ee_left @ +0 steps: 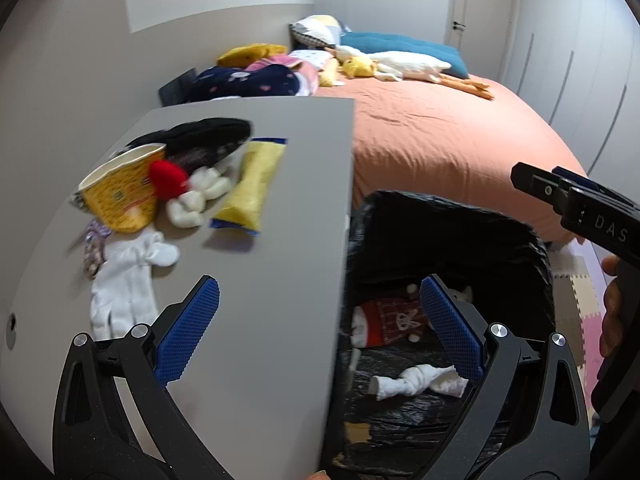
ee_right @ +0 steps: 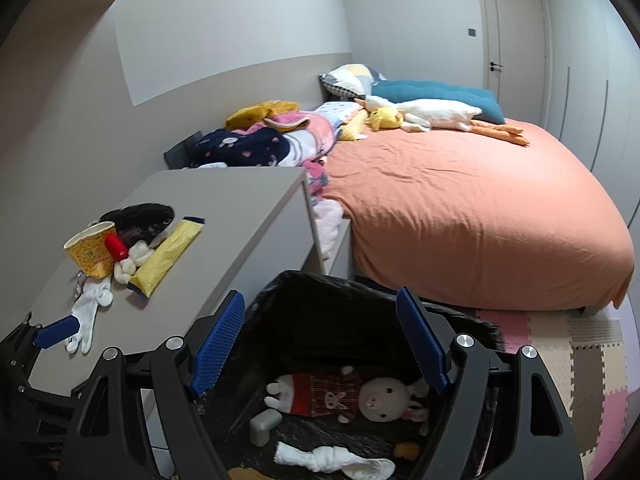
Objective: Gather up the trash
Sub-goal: 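Move both open tools back toward the desk items, then grasp the yellow wrapper with the right tool while the left tool grasps the white glove, then carry the wrapper and glove over the black bin, then open both tools to drop the wrapper and glove into the bin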
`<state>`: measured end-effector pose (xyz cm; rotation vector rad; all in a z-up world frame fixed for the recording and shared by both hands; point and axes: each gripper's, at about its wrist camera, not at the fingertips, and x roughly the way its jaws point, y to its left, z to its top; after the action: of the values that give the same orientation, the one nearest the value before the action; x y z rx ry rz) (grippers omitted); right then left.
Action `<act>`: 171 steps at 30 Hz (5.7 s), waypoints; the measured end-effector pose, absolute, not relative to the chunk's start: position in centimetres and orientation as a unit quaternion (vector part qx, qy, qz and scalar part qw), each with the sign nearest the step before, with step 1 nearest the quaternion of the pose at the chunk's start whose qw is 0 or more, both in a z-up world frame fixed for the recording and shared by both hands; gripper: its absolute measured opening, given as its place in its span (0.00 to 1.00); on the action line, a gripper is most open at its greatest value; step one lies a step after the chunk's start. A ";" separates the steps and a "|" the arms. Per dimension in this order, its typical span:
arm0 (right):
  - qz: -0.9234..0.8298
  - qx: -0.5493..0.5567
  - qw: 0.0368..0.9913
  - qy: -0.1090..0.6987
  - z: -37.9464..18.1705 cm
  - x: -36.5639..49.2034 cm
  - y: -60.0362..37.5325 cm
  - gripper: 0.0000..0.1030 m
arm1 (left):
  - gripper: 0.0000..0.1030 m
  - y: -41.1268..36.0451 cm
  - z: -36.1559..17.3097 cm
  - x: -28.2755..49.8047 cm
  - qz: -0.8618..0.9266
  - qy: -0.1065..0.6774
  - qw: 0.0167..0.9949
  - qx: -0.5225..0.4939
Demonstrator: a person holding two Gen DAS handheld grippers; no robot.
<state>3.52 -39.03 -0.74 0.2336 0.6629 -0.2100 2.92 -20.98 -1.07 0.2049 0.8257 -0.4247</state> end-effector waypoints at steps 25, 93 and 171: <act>-0.012 0.087 0.927 0.364 -2.7 13.1 -28.6 0.76 | 0.94 -8.5 -3.3 9.3 -0.076 0.435 0.897 0.030; -0.026 0.107 0.920 0.377 -1.4 13.8 -27.3 0.28 | 0.20 -9.5 0.9 9.3 -0.174 0.392 0.903 0.021; -0.200 0.176 0.914 0.306 -0.3 -5.3 -46.0 0.69 | 0.94 -30.4 -1.3 -0.4 -0.311 0.397 0.854 0.127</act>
<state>-5.27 -46.00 -0.33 0.3626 0.6306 -0.4111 -0.42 -30.36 -1.29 0.2662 0.8350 -0.6538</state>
